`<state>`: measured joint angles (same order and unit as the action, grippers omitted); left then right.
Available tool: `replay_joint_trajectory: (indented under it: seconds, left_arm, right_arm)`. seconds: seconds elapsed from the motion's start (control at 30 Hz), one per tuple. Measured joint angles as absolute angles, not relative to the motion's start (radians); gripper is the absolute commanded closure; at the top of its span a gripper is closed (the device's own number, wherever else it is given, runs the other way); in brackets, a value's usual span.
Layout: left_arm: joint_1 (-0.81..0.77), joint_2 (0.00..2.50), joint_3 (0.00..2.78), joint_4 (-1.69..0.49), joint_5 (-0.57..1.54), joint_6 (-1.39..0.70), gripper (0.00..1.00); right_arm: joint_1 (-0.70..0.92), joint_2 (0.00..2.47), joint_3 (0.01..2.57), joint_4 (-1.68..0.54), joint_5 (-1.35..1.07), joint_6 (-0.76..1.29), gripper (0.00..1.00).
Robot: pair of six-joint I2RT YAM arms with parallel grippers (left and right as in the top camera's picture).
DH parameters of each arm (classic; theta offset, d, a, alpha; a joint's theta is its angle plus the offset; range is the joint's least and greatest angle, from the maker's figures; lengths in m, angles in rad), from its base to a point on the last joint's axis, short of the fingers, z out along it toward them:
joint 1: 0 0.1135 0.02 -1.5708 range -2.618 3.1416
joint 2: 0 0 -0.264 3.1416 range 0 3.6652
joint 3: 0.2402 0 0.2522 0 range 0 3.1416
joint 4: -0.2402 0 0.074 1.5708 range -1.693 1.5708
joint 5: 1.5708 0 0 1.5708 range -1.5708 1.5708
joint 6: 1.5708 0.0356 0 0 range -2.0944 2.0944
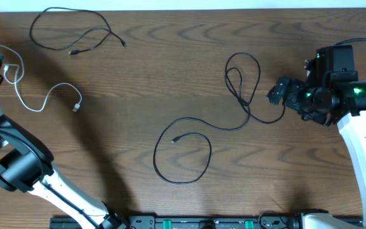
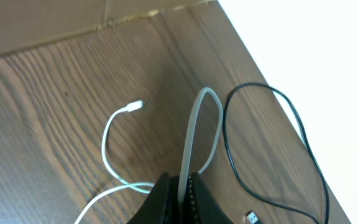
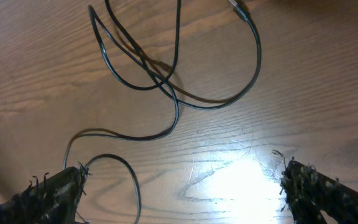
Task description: Untangle cables
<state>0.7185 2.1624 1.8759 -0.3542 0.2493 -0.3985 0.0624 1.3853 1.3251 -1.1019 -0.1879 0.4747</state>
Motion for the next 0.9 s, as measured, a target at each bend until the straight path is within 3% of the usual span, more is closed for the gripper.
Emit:
replay_joint_trajectory:
  seconds: [0.5,0.57,0.67,0.77,0.9]
  left_arm:
    - [0.719,2.124,1.852,-0.468,0.064,-0.369,0.92]
    - [0.719,2.124,1.825,-0.468,0.058,-0.368,0.83]
    - [0.719,2.125,1.794,-0.473,0.05,-0.363,0.57]
    - [0.719,2.125,1.79,-0.496,0.046,-0.363,0.46]
    - [0.719,2.125,1.79,-0.52,0.046,-0.362,0.4]
  right_arm:
    - [0.062,1.385,1.325,-1.095,-0.188,0.483,0.01]
    - [0.062,1.385,1.325,-1.095,-0.188,0.483,0.01]
    - [0.062,1.386,1.325,-1.095,-0.188,0.483,0.01]
    - [0.062,1.385,1.325,-1.095,-0.188,0.483,0.01]
    - [0.062,1.386,1.325,-1.095,-0.188,0.483,0.01]
